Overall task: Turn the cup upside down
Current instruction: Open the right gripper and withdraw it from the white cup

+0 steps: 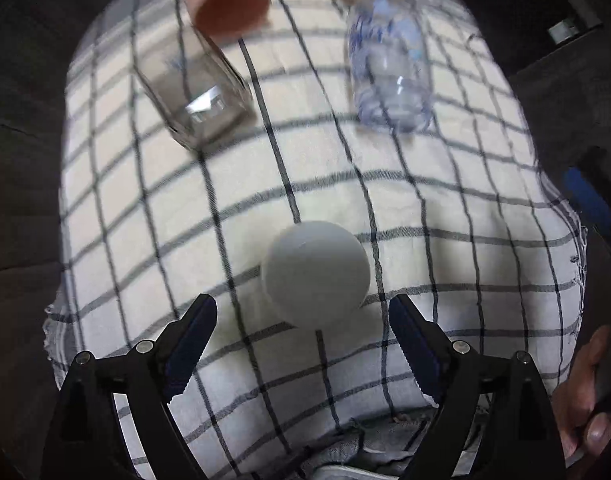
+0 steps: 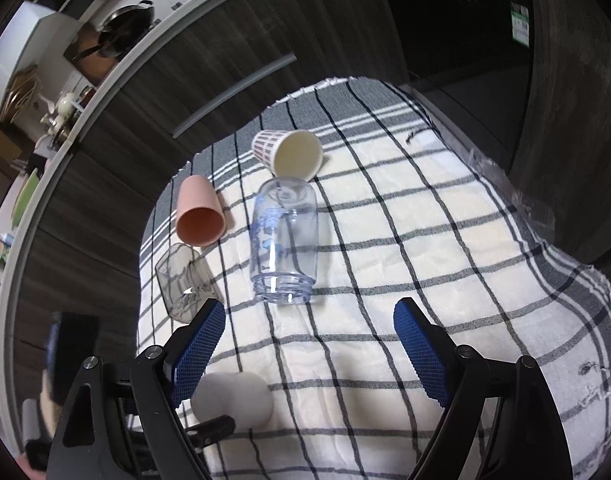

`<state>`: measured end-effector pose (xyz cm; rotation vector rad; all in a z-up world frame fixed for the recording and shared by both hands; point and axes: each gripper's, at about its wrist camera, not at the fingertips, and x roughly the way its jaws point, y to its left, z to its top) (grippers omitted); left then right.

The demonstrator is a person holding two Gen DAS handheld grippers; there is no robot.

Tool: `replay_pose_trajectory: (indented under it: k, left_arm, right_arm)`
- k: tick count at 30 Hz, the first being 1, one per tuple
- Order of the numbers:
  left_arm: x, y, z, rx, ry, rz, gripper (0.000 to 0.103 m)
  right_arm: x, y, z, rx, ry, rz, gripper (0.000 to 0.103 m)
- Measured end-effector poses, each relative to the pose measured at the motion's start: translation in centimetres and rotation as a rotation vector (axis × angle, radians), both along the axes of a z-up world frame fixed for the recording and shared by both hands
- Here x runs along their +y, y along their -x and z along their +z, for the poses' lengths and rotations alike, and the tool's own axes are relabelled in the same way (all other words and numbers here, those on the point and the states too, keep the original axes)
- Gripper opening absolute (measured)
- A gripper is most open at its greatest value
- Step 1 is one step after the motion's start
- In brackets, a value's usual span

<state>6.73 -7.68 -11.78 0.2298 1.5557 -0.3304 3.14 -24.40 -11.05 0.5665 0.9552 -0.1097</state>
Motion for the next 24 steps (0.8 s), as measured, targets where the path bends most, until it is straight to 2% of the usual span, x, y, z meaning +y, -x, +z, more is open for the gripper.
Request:
replay_pose_trajectory:
  k: [3, 9, 17, 24]
  left_arm:
    - [0.8, 1.5, 2.0, -0.143, 0.006, 0.011, 0.090]
    - [2.9, 3.1, 4.0, -0.386, 0.024, 0.061, 0.090]
    - [5.1, 5.6, 4.5, -0.592, 0.071, 0.112, 0.092]
    - [6.2, 7.2, 4.7, -0.715, 0.119, 0.157, 0.094]
  right_arm:
    - [0.8, 0.8, 1.2, -0.031, 0.053, 0.006, 0.086]
    - [2.7, 2.2, 3.0, -0.090, 0.192, 0.039, 0.086]
    - [5.9, 4.6, 5.1, -0.186, 0.365, 0.084, 0.088]
    - [8.3, 6.9, 6.2, -0.267, 0.499, 0.102, 0.091]
